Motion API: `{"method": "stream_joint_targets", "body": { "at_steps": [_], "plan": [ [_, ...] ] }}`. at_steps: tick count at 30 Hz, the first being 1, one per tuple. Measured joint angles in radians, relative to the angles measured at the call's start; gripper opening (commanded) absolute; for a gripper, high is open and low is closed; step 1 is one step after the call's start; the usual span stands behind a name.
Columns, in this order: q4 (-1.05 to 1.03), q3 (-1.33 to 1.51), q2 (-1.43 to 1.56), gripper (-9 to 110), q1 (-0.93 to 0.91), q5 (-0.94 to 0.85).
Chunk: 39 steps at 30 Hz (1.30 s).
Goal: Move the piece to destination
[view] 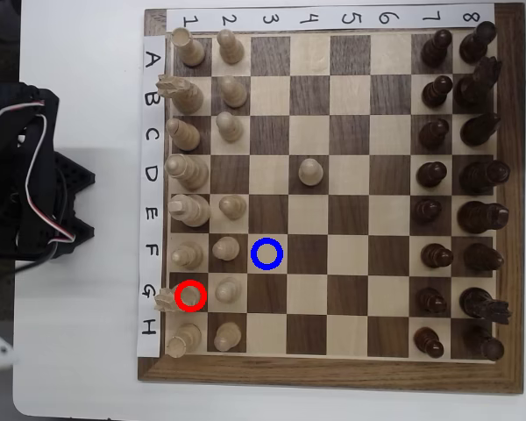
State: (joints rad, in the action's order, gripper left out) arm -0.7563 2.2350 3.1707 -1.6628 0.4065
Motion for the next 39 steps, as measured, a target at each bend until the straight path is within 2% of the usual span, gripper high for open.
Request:
{"method": "stream_joint_targets", "body": {
  "at_steps": [13, 18, 25, 32, 39],
  "plan": [
    [-0.026, -0.571, -0.281, 1, 0.259, 0.265],
    [-0.014, -0.724, -0.360, 1, 0.531, 0.419],
    [0.046, -0.802, -0.476, 7, 0.759, 0.669],
    [-0.382, -1.187, -0.690, 7, 0.893, 0.706],
    [-0.666, -1.230, -0.772, 9, 0.910, 0.634]
  ]
}}
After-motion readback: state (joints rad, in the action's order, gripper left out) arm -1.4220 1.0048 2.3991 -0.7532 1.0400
